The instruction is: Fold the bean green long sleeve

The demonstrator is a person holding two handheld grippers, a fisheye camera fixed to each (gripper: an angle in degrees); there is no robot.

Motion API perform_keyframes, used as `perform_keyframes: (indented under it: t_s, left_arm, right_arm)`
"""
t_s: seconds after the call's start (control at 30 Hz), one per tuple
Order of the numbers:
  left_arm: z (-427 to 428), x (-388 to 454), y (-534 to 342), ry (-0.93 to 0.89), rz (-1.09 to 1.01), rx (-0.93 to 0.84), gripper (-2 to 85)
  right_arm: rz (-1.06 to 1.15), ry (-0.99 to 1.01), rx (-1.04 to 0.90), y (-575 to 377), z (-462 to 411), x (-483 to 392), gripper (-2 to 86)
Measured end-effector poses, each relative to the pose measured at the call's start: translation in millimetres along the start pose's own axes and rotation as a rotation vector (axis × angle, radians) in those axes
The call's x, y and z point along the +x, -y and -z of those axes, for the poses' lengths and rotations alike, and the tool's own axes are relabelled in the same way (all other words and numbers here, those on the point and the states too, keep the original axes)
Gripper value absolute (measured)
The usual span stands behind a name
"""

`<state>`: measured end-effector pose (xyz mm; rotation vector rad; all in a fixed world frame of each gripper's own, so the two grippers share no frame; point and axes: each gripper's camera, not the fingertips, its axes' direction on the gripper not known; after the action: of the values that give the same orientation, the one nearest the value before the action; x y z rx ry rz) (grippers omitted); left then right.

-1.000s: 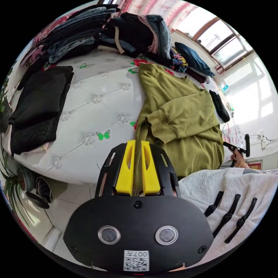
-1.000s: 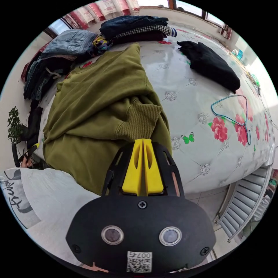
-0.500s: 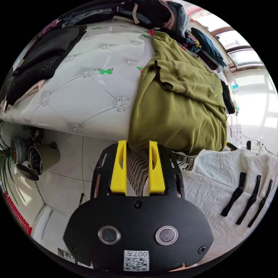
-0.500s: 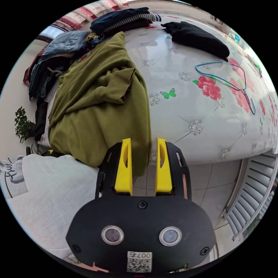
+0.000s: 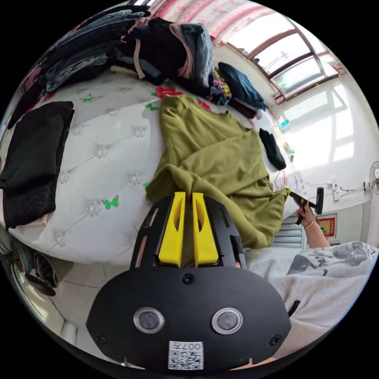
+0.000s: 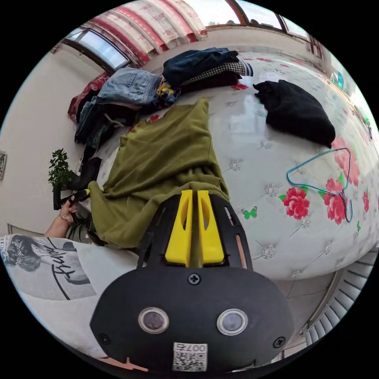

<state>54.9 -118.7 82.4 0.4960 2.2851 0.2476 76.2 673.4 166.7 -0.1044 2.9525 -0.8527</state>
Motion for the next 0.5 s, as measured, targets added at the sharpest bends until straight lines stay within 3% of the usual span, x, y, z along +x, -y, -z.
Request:
perform_keyframes:
  t_s: [0.1,0.23,0.5]
  left_arm:
    - [1,-14,19,0.036,0.081,0.088,5.9]
    - [2,-26,-5,0.112,0.098,0.028,8.8]
    - [-35,-33,-78,0.041,0.088,-0.138,7.1]
  right_arm:
    - [-0.054,0.003,0.144,18,20,13,3.3]
    - [-0.064,0.008,0.044,2,9,33,5.9]
    - [-0.117,0.091,-0.11,-52,-28,75,5.5]
